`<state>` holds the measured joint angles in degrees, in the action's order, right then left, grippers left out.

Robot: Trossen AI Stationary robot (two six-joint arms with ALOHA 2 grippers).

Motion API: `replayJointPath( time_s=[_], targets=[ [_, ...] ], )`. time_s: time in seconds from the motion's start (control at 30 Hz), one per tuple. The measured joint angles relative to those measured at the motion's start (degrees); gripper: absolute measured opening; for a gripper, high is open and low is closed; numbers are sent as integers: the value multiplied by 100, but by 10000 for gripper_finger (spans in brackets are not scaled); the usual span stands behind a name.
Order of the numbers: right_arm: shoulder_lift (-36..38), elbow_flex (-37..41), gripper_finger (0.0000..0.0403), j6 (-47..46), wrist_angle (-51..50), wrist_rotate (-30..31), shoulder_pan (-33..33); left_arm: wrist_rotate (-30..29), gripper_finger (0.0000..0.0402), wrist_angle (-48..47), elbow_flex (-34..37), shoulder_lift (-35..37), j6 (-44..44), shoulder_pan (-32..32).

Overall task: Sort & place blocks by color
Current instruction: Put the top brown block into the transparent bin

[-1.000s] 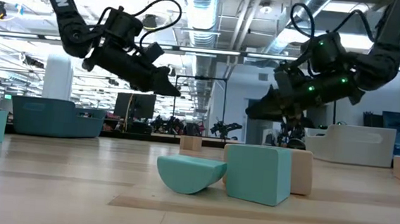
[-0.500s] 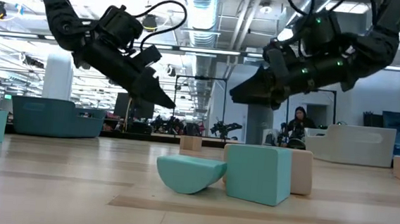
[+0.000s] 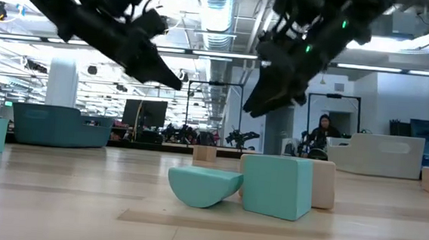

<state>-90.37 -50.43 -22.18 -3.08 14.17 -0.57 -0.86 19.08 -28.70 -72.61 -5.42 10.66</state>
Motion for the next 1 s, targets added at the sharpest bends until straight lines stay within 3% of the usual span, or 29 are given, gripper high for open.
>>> replayJointPath(
  time_s=[0.2,0.37,0.53,0.8,0.9,1.0],
  targets=[
    [2,-505,192,-161,-876,243,1028,-989,196,-934,-1,913,60,-1182],
    [0,-506,180,-48,-847,-112,1784,-810,196,-1460,-1,1345,-58,-2089],
    [0,-505,175,365,-547,-86,2239,-582,196,-1560,-1,1380,-513,-2610],
    [0,-505,204,1593,446,600,1940,-908,196,-1661,-158,1380,-742,-2717],
    [0,-505,218,1608,414,779,1669,-962,196,-1689,-208,1382,-745,-2717],
    [0,-505,227,1295,241,1412,1378,-1375,196,-1684,-226,1382,-746,-2715]
  ],
)
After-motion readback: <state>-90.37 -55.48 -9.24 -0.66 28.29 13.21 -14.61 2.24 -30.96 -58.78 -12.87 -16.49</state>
